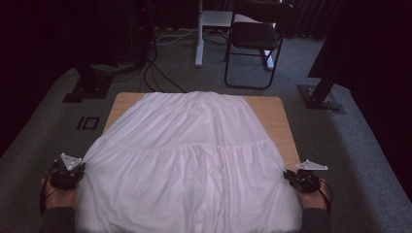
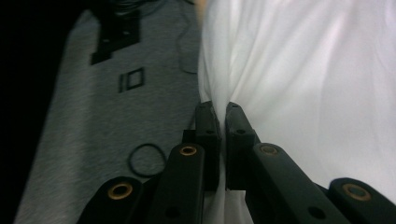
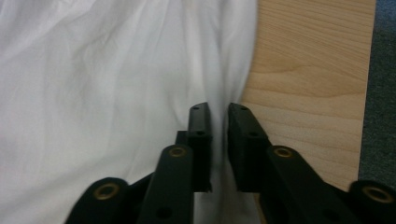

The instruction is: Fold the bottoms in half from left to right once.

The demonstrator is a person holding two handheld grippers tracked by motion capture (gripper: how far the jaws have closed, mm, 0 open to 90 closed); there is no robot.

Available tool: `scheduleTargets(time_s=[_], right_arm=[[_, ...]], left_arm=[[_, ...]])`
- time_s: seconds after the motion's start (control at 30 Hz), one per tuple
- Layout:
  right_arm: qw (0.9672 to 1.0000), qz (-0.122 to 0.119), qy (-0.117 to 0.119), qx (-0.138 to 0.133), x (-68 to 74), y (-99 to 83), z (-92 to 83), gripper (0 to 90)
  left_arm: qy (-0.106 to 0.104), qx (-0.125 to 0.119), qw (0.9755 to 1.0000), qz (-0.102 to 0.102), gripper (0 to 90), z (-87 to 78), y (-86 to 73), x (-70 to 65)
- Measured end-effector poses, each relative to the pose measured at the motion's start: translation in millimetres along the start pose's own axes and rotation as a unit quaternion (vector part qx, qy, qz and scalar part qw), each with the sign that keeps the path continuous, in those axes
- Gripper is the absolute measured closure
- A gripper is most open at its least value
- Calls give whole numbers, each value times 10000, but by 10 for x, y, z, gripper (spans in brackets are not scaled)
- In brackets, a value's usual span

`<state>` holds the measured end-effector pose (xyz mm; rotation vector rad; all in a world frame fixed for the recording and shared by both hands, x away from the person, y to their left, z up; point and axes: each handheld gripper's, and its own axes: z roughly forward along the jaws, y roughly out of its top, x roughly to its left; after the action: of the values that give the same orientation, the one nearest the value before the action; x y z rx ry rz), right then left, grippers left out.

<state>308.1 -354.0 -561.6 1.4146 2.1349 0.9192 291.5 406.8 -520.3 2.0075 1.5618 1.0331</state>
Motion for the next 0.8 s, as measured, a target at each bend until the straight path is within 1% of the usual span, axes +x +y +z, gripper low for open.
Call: scheduleTargets(time_s=[0.03, 0.07, 0.1, 0.13, 0.17, 0.2, 0.23, 0.27, 0.3, 0.33, 0.37, 0.4, 0.43, 0.47, 0.5, 0.53, 0.6, 0.67, 0.77, 0.8], right_arm=[[10000, 0, 0, 0, 0, 0, 0, 798], [10000, 52, 16, -49, -18, -14, -1, 827], [10000, 52, 16, -49, -18, -14, -1, 827], [9999, 110, 29, -73, -30, -20, -2, 846], [9999, 110, 29, -73, -30, -20, -2, 846], [9999, 118, 22, -73, -31, -21, -2, 850], [9999, 114, 9, -73, -29, -20, -2, 856], [9999, 95, -11, -55, -20, -16, -2, 865], [9999, 95, -11, -55, -20, -16, -2, 865], [10000, 79, 2, -47, -14, -13, 0, 865], [10000, 79, 2, -47, -14, -13, 0, 865], [9999, 89, 34, -52, -13, -13, 1, 863], [9999, 89, 34, -52, -13, -13, 1, 863], [9999, 75, 79, -72, -6, -16, 4, 860], [9998, 85, 123, -88, -6, -14, 10, 856], [9998, 89, 133, -84, -5, -11, 12, 854], [9999, 49, 125, -79, 7, -9, 13, 849], [9999, 28, 150, -78, 16, -9, 13, 848], [9998, 56, 173, -85, 15, -8, 16, 849], [9998, 62, 186, -99, 11, -10, 17, 850]], left_arm=[[0, 0, 10000, 0, 873, 0, 0, 0], [122, 23, 9999, -117, 873, 15, -11, 111], [122, 23, 9999, -117, 873, 15, -11, 111], [285, 65, 9992, -287, 873, 27, -32, 234], [285, 65, 9992, -287, 873, 27, -32, 234], [388, 70, 9984, -416, 873, 30, -50, 314], [447, 93, 9975, -540, 873, 33, -66, 374], [498, 162, 9960, -723, 874, 47, -89, 465], [498, 162, 9960, -723, 873, 47, -89, 465], [348, 112, 9953, -901, 873, 20, -99, 496], [348, 112, 9953, -901, 873, 20, -99, 496], [101, -51, 9965, -826, 873, -40, -87, 448], [101, -51, 9965, -826, 872, -40, -87, 448], [-170, -219, 9968, -745, 872, -120, -55, 364], [-328, -321, 9961, -748, 871, -160, -35, 328], [-489, -452, 9948, -765, 871, -204, -11, 292], [-806, -695, 9913, -778, 870, -301, 58, 226], [-1038, -929, 9875, -738, 869, -414, 156, 145], [-1370, -1214, 9818, -510, 869, -596, 352, 5], [-1501, -1259, 9797, -423, 868, -654, 428, -53]])
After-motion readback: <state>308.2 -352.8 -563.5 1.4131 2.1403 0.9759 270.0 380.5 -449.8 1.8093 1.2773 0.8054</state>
